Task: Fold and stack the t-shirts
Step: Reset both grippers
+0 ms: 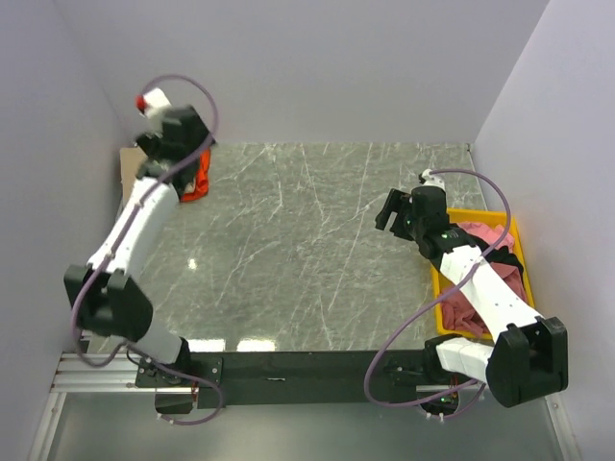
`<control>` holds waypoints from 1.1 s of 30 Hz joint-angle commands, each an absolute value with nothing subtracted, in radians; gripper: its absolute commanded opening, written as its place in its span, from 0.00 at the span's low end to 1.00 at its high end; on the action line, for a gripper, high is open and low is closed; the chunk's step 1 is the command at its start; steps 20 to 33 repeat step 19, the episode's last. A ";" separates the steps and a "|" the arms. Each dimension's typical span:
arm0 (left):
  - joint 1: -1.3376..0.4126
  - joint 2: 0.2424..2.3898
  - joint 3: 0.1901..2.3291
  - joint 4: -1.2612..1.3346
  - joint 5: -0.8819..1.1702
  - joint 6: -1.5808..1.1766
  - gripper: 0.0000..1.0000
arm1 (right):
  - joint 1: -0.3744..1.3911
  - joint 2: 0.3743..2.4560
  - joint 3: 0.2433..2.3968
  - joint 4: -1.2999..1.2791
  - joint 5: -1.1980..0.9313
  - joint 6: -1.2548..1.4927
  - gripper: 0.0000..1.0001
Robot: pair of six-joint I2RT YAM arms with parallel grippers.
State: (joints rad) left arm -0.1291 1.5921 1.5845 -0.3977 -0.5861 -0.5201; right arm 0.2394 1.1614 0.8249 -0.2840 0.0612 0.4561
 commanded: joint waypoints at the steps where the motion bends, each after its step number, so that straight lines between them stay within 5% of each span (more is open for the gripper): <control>1: -0.272 1.485 1.341 -0.379 -0.525 -0.661 0.99 | 0.232 1.131 0.859 -0.238 0.028 0.491 0.89; 8: -0.448 1.286 0.947 -0.252 -0.302 -0.845 0.99 | 0.233 1.117 0.795 -0.175 0.011 0.528 0.89; 12: -0.497 1.243 0.824 -0.270 -0.342 -0.885 0.99 | 0.235 1.086 0.726 -0.114 0.005 0.528 0.89; 33: -0.500 1.103 0.776 -0.221 -0.379 -0.853 0.99 | 0.239 1.058 0.664 -0.086 0.015 0.549 0.89</control>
